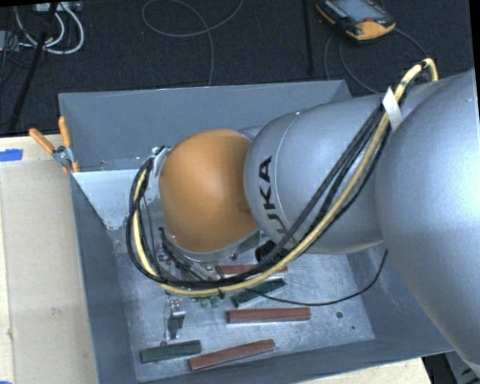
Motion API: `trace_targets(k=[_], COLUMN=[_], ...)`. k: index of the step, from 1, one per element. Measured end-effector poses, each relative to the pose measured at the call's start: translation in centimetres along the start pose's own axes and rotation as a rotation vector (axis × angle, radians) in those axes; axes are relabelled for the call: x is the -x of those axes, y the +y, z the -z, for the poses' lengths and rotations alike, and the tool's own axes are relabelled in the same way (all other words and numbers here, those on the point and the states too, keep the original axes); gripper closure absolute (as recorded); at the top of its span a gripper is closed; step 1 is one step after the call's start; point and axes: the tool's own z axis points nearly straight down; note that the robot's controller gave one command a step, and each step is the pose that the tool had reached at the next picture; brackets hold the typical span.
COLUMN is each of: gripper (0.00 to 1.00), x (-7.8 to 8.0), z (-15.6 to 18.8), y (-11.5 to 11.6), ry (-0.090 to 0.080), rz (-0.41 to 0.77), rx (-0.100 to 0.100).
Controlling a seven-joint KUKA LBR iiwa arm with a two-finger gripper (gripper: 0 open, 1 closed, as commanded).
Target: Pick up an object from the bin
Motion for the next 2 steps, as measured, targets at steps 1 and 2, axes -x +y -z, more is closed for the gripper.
trace_targets(k=[1,2], gripper=[0.00,0.00], x=[0.2,-1.7], z=[0.4,-5.5], y=[-0.1,-1.0], ry=[-0.007,-0.011], rz=[-0.004,0.079], rx=[0.002,0.002])
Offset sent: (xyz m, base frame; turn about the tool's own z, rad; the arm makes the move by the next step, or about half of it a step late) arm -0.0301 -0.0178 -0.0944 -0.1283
